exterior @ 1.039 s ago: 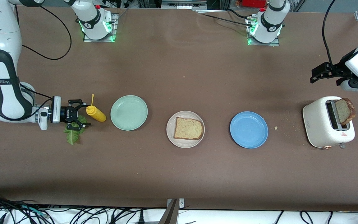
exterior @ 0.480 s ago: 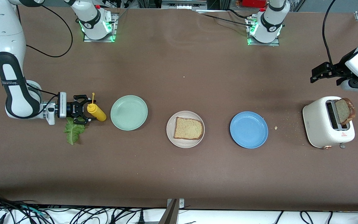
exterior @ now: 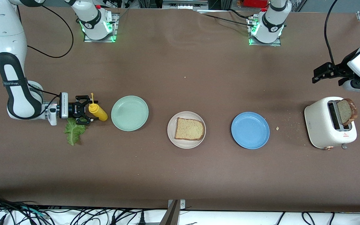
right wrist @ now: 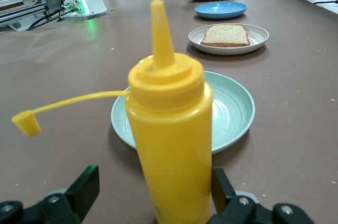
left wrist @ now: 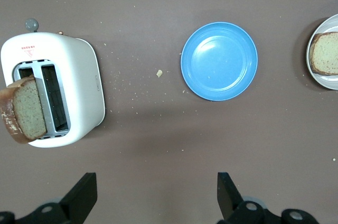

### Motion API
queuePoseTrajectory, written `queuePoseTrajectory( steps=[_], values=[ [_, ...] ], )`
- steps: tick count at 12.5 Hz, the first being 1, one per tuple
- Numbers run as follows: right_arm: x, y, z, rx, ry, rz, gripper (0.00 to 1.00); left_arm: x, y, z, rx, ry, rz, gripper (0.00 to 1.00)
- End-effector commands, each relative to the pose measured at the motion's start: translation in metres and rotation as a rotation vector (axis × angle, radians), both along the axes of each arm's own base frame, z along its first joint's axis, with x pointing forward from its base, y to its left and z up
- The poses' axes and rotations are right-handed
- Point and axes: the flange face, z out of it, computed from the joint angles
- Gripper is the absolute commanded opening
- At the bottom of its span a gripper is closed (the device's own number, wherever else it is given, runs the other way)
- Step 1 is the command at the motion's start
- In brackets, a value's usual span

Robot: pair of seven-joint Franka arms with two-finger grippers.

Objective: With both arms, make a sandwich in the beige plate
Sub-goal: 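Grasp the yellow mustard bottle with the right gripper, then lift the bottle with the right gripper and tilt it over the bread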

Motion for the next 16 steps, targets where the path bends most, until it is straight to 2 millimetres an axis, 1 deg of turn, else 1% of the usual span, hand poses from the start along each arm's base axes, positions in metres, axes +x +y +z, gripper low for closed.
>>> queuePoseTrajectory(
  steps=[1, 2, 4, 6, 7, 8, 9, 11, 12, 14, 16],
  values=[
    [-0.001, 0.002, -0.008, 0.028, 0.012, -0.035, 0.72, -0.003, 0.002, 0.007, 0.002, 0.002, 0.008, 1.00],
    [-0.001, 0.003, -0.008, 0.026, 0.012, -0.035, 0.62, -0.003, 0.001, 0.007, 0.002, 0.000, 0.007, 1.00],
    [0.000, 0.004, -0.008, 0.022, 0.010, -0.036, 0.49, -0.003, 0.002, 0.007, 0.002, 0.002, 0.008, 1.00],
    [0.001, 0.005, -0.008, 0.022, 0.010, -0.040, 0.33, -0.004, 0.002, 0.007, 0.002, 0.000, 0.008, 1.00],
    [0.001, 0.006, -0.008, 0.024, 0.012, -0.044, 0.30, -0.004, 0.001, 0.007, 0.002, 0.000, 0.007, 1.00],
    [0.002, 0.006, -0.007, 0.022, 0.009, -0.045, 0.21, -0.003, 0.002, 0.007, 0.002, 0.002, 0.008, 1.00],
    [0.004, 0.005, -0.002, 0.010, -0.001, -0.052, 0.16, -0.003, 0.002, 0.007, 0.002, 0.002, 0.008, 1.00],
    [0.009, 0.007, 0.012, -0.007, 0.030, -0.075, 0.13, -0.003, 0.001, 0.007, 0.002, 0.002, 0.007, 1.00],
    [0.012, 0.007, 0.020, -0.022, 0.043, -0.088, 0.09, -0.003, 0.001, 0.007, 0.002, 0.002, 0.005, 1.00],
    [0.023, 0.014, 0.035, -0.052, 0.060, -0.110, 0.05, -0.003, 0.001, 0.007, 0.002, 0.002, 0.007, 1.00],
    [0.032, 0.027, 0.056, -0.086, 0.095, -0.125, 0.05, -0.003, 0.001, 0.007, 0.001, 0.002, 0.007, 1.00]
  ],
)
